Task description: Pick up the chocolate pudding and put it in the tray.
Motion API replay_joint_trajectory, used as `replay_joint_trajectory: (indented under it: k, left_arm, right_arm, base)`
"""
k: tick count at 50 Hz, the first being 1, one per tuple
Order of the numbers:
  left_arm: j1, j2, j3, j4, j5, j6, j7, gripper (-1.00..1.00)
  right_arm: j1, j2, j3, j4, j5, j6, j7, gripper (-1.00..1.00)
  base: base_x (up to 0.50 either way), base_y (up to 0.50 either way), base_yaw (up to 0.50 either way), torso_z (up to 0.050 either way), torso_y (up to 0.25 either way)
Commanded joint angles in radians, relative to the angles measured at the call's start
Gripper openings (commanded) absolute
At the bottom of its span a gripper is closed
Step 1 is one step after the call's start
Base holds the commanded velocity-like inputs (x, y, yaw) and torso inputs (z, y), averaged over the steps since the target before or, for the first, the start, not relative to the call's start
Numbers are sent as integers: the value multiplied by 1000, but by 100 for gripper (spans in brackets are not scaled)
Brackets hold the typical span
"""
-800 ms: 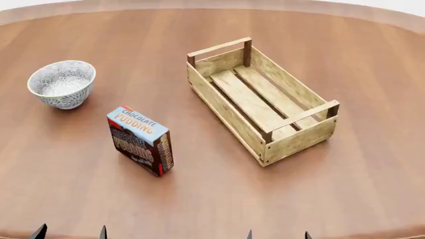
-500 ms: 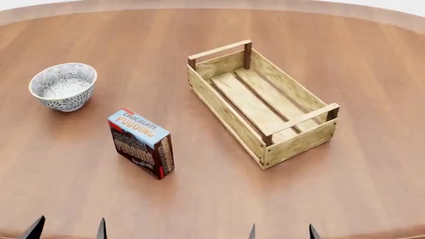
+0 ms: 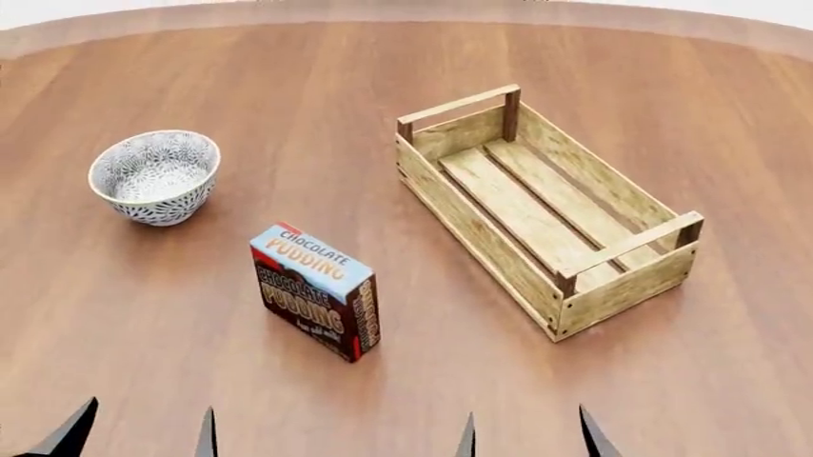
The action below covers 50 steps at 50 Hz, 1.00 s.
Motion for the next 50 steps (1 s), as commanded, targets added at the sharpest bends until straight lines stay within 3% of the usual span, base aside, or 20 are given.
replay_joint_trajectory:
  k: [1,50]
  left_arm:
    - [7,-11,25,11,-16,-1,-14,100]
    - [18,-59,89,19,-64,21,-64,100]
  right_arm:
    - [5,12,-15,-5,17,3,9,100]
    - [13,47,-51,1,73,-8,47,100]
  base:
    - [141,117,0,0,0]
    - [211,68,0,0,0]
